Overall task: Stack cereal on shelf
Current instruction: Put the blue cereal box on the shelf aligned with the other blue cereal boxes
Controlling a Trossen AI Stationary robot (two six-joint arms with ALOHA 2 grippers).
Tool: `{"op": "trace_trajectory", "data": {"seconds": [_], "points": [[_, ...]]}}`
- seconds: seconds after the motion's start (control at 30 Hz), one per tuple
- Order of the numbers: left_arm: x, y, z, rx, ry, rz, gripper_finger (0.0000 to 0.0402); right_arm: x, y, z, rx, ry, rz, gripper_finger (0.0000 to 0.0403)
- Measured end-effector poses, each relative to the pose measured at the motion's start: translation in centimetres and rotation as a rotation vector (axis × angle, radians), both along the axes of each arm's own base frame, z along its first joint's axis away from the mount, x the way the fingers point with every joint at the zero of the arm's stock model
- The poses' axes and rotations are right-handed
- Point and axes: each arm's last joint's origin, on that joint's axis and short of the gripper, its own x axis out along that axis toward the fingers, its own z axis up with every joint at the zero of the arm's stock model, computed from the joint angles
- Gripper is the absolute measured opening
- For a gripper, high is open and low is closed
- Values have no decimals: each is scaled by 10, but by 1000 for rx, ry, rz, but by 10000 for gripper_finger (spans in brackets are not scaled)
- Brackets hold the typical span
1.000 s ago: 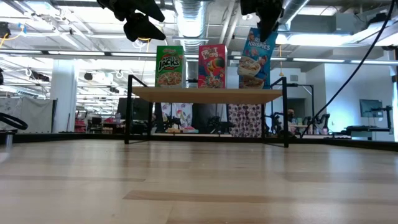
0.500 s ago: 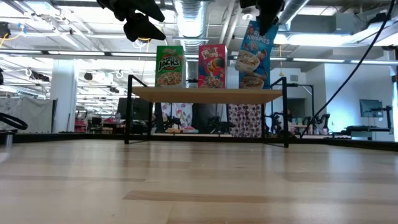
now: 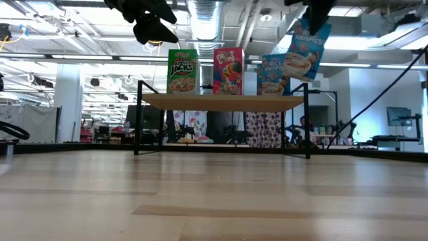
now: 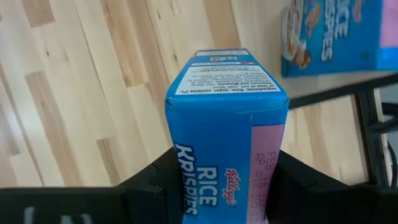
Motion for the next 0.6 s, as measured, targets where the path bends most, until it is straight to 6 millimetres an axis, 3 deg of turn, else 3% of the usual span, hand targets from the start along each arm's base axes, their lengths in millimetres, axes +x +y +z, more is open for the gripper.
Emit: {"op": "trace_trajectory", "data": {"seconds": [0.43,0.6], "points": [[0,1,0,18,2,12,295,44,-22,-12,-48,72,71,182],[0,1,0,19,2,12,295,50,-30,-10,-80,74,60,182]]}}
